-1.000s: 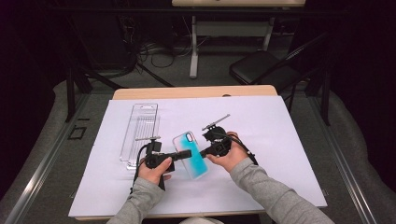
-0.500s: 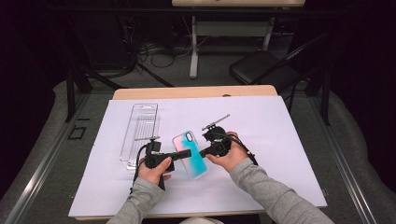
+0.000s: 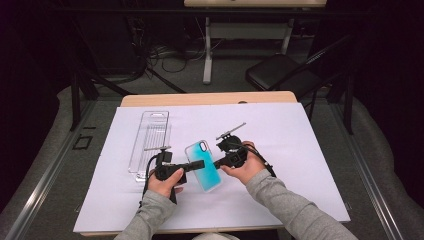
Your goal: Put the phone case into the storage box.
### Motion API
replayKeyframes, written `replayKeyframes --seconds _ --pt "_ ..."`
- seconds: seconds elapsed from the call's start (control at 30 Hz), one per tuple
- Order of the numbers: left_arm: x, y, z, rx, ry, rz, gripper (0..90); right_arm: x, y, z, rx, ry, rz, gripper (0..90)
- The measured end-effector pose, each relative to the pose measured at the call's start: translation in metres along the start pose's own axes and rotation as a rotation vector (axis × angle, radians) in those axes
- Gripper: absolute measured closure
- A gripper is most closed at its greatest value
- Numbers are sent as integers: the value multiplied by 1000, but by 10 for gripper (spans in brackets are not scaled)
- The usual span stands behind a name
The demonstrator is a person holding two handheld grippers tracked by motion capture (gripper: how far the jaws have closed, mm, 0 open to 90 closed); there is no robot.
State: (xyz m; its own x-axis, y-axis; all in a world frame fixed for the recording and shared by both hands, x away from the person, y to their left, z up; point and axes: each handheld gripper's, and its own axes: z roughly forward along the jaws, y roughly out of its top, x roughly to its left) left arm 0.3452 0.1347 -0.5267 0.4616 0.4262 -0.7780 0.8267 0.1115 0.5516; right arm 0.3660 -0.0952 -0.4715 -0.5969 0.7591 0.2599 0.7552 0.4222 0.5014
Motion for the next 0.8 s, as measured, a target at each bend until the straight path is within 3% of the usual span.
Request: replayKeyframes --seconds 0.8 --pt "1 0 -1 2 -11 -15 807 0 0 -1 10 2 -5 873"
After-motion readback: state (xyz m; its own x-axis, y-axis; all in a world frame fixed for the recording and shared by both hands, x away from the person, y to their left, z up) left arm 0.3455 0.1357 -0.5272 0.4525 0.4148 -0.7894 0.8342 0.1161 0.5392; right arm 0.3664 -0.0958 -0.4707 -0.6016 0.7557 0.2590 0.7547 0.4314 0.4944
